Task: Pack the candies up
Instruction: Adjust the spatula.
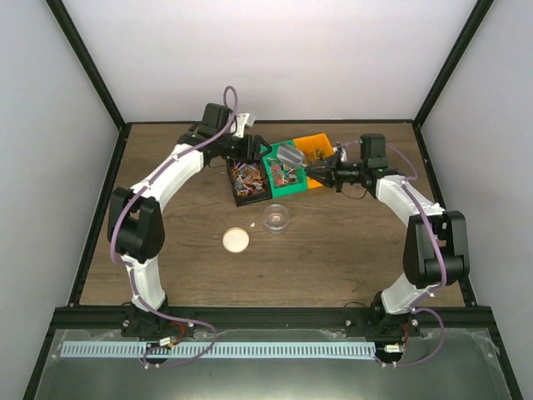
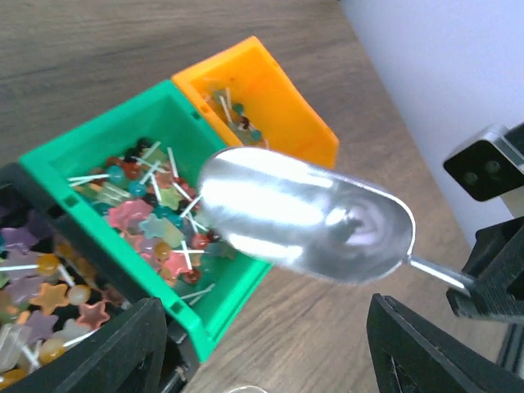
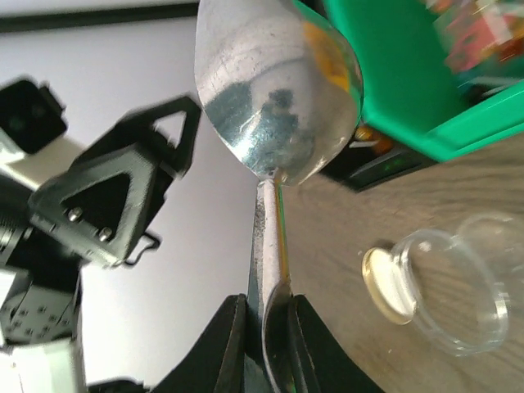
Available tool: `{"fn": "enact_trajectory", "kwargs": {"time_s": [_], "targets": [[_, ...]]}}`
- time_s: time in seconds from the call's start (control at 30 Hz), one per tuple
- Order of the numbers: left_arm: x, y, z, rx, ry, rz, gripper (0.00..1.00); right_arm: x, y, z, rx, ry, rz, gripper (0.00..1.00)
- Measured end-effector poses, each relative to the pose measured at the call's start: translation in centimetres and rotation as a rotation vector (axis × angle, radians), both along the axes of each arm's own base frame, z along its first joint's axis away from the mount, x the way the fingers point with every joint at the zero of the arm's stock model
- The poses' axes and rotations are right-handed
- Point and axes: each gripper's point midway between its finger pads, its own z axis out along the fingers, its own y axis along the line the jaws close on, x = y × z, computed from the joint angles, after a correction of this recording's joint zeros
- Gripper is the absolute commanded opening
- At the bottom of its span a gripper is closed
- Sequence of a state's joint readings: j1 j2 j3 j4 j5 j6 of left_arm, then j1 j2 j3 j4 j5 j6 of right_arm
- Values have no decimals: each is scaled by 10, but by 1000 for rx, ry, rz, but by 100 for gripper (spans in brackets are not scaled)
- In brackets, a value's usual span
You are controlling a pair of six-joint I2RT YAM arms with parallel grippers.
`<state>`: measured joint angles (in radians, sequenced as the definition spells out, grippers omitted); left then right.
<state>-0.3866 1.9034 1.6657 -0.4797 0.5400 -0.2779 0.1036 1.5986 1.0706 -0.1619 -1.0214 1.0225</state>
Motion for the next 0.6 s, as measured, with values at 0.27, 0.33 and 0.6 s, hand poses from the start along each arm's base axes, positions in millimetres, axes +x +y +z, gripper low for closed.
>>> {"fn": "enact_trajectory", "kwargs": {"time_s": [0.27, 0.33, 0.6], "targets": [[-11, -11, -13, -72, 15, -75, 56, -14, 37, 32, 94, -63, 133, 1], [-11, -12, -11, -87, 12, -82, 54, -13, 38, 37, 112, -69, 141, 1], [-6, -8, -3, -161, 3, -97, 75, -15, 42, 44, 162, -90, 203, 1]]}}
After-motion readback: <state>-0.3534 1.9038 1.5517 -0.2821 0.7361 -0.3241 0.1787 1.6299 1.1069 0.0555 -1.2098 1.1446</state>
